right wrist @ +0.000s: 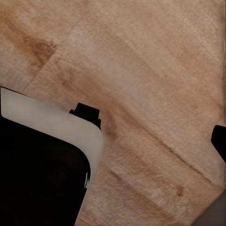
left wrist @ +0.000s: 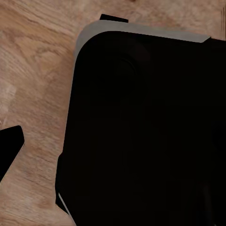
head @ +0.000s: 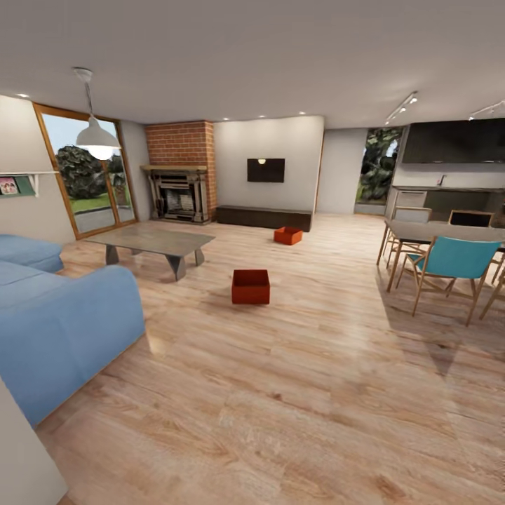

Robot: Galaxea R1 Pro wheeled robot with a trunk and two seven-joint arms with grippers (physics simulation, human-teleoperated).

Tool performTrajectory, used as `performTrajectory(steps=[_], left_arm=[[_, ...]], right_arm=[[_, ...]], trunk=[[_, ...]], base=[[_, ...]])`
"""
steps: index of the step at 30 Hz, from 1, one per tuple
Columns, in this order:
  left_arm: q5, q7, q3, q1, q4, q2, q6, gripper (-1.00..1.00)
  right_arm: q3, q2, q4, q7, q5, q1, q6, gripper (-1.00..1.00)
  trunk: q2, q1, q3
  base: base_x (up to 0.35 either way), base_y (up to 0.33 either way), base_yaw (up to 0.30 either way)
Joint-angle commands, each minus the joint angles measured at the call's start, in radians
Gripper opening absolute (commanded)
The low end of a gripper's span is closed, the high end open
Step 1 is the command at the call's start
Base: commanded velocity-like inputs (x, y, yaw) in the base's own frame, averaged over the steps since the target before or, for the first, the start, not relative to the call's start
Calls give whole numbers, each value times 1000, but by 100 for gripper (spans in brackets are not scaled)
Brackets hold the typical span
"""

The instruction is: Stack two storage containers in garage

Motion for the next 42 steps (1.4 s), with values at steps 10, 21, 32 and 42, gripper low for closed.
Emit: performTrajectory(steps=[10, 21, 32, 42], left_arm=[[6, 1, 0, 0, 0, 0, -1, 100], [6, 1, 0, 0, 0, 0, -1, 100], [6, 1, 0, 0, 0, 0, -1, 100], [6, 1, 0, 0, 0, 0, -1, 100]], right_arm=[[9, 0, 3, 3, -10, -1, -6, 100], [9, 0, 3, 3, -10, -1, -6, 100], [9, 0, 3, 3, -10, -1, -6, 100], [9, 0, 3, 3, -10, -1, -6, 100]], trunk=[[0, 1, -1], [0, 1, -1], [0, 1, -1], [0, 1, -1]], base=[[322, 0, -39], [321, 0, 0], [321, 0, 0], [322, 0, 0]])
